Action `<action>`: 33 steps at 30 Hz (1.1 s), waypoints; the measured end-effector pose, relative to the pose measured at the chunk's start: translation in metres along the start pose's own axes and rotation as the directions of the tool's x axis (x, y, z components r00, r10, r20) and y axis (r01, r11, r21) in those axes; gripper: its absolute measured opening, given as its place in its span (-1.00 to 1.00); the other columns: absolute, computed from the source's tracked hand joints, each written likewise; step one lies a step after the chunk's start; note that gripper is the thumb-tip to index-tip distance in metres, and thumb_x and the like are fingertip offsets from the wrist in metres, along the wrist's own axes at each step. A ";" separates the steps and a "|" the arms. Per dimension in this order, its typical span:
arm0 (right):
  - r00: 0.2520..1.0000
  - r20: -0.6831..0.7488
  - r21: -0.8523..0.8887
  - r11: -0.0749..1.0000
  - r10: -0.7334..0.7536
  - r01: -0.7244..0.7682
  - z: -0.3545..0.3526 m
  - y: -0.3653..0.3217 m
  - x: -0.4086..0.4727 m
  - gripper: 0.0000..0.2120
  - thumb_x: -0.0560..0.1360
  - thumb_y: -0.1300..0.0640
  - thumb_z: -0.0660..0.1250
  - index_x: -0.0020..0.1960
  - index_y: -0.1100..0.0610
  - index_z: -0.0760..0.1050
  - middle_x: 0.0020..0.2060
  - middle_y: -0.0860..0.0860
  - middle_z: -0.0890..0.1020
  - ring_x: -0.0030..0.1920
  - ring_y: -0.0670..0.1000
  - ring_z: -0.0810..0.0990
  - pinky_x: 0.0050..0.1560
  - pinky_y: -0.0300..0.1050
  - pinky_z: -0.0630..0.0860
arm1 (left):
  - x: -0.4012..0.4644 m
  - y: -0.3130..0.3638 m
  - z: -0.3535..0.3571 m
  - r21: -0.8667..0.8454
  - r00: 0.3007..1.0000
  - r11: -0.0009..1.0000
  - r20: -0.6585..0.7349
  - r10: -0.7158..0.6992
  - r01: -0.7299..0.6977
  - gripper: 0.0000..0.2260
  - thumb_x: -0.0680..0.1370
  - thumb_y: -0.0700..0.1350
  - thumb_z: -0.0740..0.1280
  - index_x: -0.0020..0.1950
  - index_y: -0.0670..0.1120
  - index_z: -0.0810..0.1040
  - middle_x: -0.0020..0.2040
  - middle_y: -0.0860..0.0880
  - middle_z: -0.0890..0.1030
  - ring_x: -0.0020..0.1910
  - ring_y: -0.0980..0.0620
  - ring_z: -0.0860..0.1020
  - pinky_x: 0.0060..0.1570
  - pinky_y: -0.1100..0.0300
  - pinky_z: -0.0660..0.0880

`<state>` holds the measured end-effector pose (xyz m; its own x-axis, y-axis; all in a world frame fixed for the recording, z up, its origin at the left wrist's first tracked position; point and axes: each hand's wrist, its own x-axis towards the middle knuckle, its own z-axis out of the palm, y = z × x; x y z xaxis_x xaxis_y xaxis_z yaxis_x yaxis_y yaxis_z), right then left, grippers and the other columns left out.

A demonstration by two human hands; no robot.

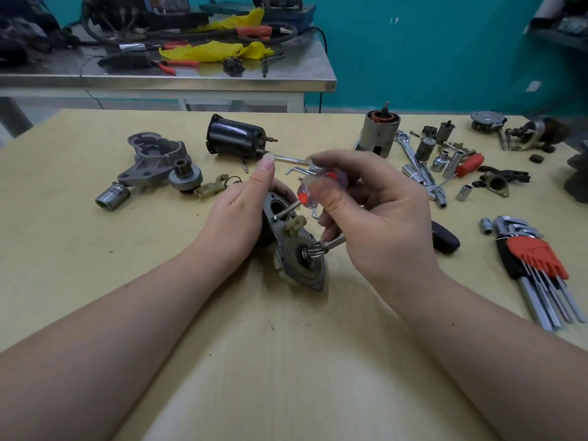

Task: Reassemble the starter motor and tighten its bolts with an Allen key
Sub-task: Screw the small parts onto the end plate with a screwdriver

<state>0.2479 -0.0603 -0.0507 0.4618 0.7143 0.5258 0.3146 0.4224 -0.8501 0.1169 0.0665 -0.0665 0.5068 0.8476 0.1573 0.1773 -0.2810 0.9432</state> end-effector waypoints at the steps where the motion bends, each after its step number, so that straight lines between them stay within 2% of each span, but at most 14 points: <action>1: 1.000 -0.011 0.006 1.000 0.007 -0.007 0.001 -0.001 0.000 -0.79 0.57 0.11 0.52 0.17 -0.11 0.70 -0.08 0.11 0.66 -0.29 0.03 0.68 -0.39 -0.12 0.63 | 0.000 0.000 0.000 -0.007 1.000 1.000 0.008 -0.001 0.001 -0.40 0.75 0.33 0.04 -0.11 0.08 0.76 -0.19 0.07 0.77 -0.18 0.25 0.69 -0.30 0.54 0.41; 4: 0.999 0.001 0.014 0.999 0.040 -0.040 -0.001 -0.003 0.000 -0.75 0.62 0.04 0.44 0.29 -0.04 0.67 0.06 -0.03 0.64 -0.22 0.03 0.71 -0.38 -0.11 0.65 | 0.000 0.001 0.000 -0.007 1.000 1.000 -0.001 0.001 -0.001 -0.41 0.75 0.33 0.04 -0.15 0.11 0.74 -0.23 0.08 0.76 -0.22 0.26 0.68 -0.33 0.53 0.41; 5: 0.998 0.016 0.018 0.998 0.057 -0.058 -0.002 -0.003 0.000 -0.71 0.65 0.05 0.39 0.36 0.00 0.64 0.12 -0.09 0.62 -0.18 0.04 0.71 -0.37 -0.10 0.66 | 0.000 0.001 0.000 -0.005 1.000 1.000 -0.001 0.001 -0.001 -0.40 0.75 0.33 0.03 -0.15 0.10 0.74 -0.23 0.08 0.76 -0.23 0.26 0.68 -0.33 0.53 0.41; 7: 0.997 0.031 0.006 0.998 0.065 -0.065 -0.003 -0.002 -0.001 -0.66 0.66 0.14 0.34 0.42 0.05 0.60 0.11 -0.08 0.62 -0.17 0.06 0.70 -0.35 -0.09 0.66 | -0.001 0.001 0.000 -0.003 1.000 1.000 -0.001 0.000 0.000 -0.40 0.75 0.34 0.03 -0.13 0.09 0.74 -0.24 0.06 0.76 -0.24 0.24 0.68 -0.34 0.52 0.41; 9: 0.998 0.026 -0.020 0.998 0.052 -0.051 -0.002 -0.002 -0.001 -0.69 0.63 0.17 0.40 0.36 -0.01 0.63 0.01 -0.04 0.64 -0.21 0.06 0.68 -0.36 -0.10 0.65 | -0.001 0.001 0.000 0.005 1.000 1.000 -0.005 0.002 -0.002 -0.40 0.75 0.34 0.03 -0.14 0.09 0.74 -0.24 0.06 0.76 -0.22 0.24 0.68 -0.34 0.52 0.40; 12: 0.998 0.020 0.000 0.998 0.055 -0.055 0.000 -0.003 0.000 -0.73 0.57 0.10 0.51 0.24 -0.11 0.67 -0.03 -0.04 0.64 -0.24 0.06 0.66 -0.37 -0.06 0.65 | 0.001 -0.001 -0.001 0.022 1.000 1.000 0.011 0.004 -0.004 -0.38 0.74 0.36 0.01 -0.09 0.08 0.76 -0.17 0.04 0.77 -0.14 0.18 0.70 -0.28 0.49 0.43; 15: 0.999 0.031 0.009 0.999 0.034 -0.034 0.000 -0.005 -0.002 -0.71 0.60 0.03 0.45 0.32 -0.05 0.65 0.03 -0.03 0.63 -0.16 0.06 0.69 -0.36 -0.05 0.67 | 0.001 -0.001 -0.001 0.020 1.000 1.000 0.009 0.002 -0.002 -0.38 0.75 0.35 0.01 -0.13 0.09 0.74 -0.20 0.04 0.77 -0.19 0.21 0.69 -0.32 0.51 0.42; 18: 0.998 0.056 -0.024 0.999 0.023 -0.022 -0.002 -0.005 -0.004 -0.69 0.66 0.14 0.35 0.39 0.05 0.60 0.15 -0.04 0.64 -0.09 0.09 0.72 -0.34 -0.04 0.68 | 0.000 0.000 0.000 0.018 1.000 1.000 0.023 0.015 -0.015 -0.38 0.75 0.34 0.01 -0.14 0.08 0.73 -0.24 0.05 0.76 -0.22 0.22 0.69 -0.33 0.50 0.41; 22: 0.998 0.063 -0.072 0.997 -0.003 0.008 -0.003 -0.007 -0.002 -0.70 0.62 0.21 0.39 0.31 -0.02 0.60 0.06 0.04 0.65 -0.18 0.06 0.68 -0.37 -0.08 0.67 | 0.000 0.001 0.001 0.011 1.000 1.000 -0.014 0.006 -0.006 -0.41 0.74 0.36 0.03 -0.18 0.14 0.72 -0.25 0.05 0.75 -0.24 0.21 0.68 -0.37 0.50 0.41; 27: 1.000 0.010 -0.084 0.996 0.001 0.000 -0.001 -0.006 0.000 -0.76 0.54 0.09 0.50 0.19 -0.08 0.66 -0.04 0.02 0.63 -0.25 0.12 0.67 -0.43 -0.10 0.66 | 0.001 0.000 0.006 0.027 0.999 1.000 -0.051 0.016 -0.015 -0.40 0.77 0.31 0.01 -0.18 0.17 0.74 -0.25 0.12 0.75 -0.20 0.28 0.67 -0.33 0.51 0.39; 31: 0.998 -0.044 -0.091 0.995 0.042 -0.046 -0.001 -0.003 0.003 -0.78 0.50 0.02 0.57 0.13 -0.09 0.67 -0.12 -0.02 0.68 -0.32 0.03 0.69 -0.45 -0.11 0.65 | 0.002 -0.003 0.007 0.041 0.998 0.999 -0.064 0.018 -0.016 -0.36 0.77 0.31 -0.01 -0.10 0.09 0.78 -0.19 0.07 0.77 -0.14 0.22 0.69 -0.14 0.35 0.48; 33: 0.999 -0.026 -0.109 0.994 0.027 -0.030 -0.003 -0.002 0.004 -0.78 0.53 -0.01 0.54 0.17 -0.08 0.67 -0.08 -0.02 0.68 -0.26 0.05 0.70 -0.44 -0.12 0.66 | 0.002 -0.003 0.008 0.034 0.997 0.999 -0.075 0.010 -0.008 -0.38 0.76 0.32 0.01 -0.13 0.13 0.77 -0.21 0.11 0.76 -0.18 0.28 0.67 -0.21 0.43 0.46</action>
<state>0.2515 -0.0597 -0.0471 0.4914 0.7110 0.5030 0.3896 0.3371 -0.8571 0.1239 0.0656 -0.0709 0.4435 0.8762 0.1888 0.2022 -0.3030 0.9313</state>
